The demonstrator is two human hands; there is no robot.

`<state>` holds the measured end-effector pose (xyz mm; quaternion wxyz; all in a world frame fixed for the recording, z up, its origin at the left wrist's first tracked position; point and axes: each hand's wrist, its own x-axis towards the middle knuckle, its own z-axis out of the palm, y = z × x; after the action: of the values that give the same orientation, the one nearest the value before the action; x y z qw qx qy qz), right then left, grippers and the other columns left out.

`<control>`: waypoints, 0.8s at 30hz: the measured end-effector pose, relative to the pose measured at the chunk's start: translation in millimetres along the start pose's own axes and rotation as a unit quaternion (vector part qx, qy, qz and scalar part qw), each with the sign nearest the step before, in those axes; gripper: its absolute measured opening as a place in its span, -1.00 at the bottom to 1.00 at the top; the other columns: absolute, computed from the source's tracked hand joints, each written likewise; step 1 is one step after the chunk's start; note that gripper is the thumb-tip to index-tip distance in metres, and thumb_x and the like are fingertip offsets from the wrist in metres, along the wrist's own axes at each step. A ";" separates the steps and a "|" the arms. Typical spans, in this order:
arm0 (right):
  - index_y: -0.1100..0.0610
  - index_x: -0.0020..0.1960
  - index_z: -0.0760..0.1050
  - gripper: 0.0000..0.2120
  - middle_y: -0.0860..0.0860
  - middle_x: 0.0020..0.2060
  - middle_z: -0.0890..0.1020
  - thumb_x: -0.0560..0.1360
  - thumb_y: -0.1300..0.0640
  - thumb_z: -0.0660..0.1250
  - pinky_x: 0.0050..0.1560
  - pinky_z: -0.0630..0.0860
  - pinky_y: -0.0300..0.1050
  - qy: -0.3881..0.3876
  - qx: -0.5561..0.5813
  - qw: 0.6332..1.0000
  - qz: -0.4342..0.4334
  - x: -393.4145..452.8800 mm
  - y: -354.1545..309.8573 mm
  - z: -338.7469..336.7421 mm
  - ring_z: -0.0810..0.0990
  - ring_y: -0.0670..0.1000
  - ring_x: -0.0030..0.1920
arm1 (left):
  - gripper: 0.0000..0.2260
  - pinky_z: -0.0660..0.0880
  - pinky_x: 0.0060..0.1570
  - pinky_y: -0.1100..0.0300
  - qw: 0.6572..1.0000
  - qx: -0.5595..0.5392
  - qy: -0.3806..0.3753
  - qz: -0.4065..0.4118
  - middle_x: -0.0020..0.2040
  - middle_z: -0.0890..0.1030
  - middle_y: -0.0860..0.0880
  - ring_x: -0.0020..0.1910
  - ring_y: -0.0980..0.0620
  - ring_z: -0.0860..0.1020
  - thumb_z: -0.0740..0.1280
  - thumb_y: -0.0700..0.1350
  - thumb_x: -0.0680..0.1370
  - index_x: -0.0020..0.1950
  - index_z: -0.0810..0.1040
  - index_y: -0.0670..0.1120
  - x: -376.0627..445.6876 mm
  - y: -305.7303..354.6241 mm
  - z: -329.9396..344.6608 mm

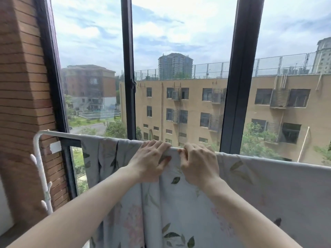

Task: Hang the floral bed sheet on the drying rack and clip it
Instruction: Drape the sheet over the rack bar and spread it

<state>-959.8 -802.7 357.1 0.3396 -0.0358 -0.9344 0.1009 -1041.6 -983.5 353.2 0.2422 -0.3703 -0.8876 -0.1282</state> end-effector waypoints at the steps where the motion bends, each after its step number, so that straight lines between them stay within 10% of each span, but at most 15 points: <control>1: -0.03 -0.15 0.41 -0.75 -0.04 -0.11 0.67 0.65 -0.10 0.14 0.06 0.41 0.04 0.006 -0.001 1.000 0.005 1.2 2.3 0.9 0.61 0.08 -0.03 | -0.63 0.17 0.49 0.10 1.000 0.001 0.006 0.009 0.31 0.48 0.14 0.36 0.07 0.34 0.18 0.16 0.65 0.44 0.36 0.13 -2.8 -3.2 -1.7; 16: 0.00 -0.43 0.33 -0.56 -0.13 -0.46 0.48 0.59 -0.11 0.20 -0.02 0.28 0.01 0.091 -0.049 0.982 0.157 16.1 -21.9 24.4 0.49 0.07 -0.21 | -0.44 0.39 0.01 0.01 0.999 0.018 0.050 -0.009 -0.30 0.45 0.14 -0.23 0.08 0.44 -0.09 0.52 0.53 -0.24 0.31 0.07 -7.7 -146.9 -26.0; 24: -0.04 0.06 0.65 -0.80 -0.08 -0.04 0.71 0.63 -0.02 0.25 0.22 0.38 -0.03 0.061 0.043 0.993 0.091 29.1 -109.5 53.6 0.57 0.03 0.02 | -0.56 0.25 -0.07 0.04 0.998 0.016 0.045 0.035 -0.19 0.53 0.10 -0.16 0.01 0.46 0.04 0.40 0.60 -0.12 0.39 0.07 -9.0 -146.2 -25.6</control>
<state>-1016.4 -914.6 358.6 0.3867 -0.1119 -0.8997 0.1689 -1132.7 -1100.5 363.2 0.2918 -0.3909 -0.8643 -0.1224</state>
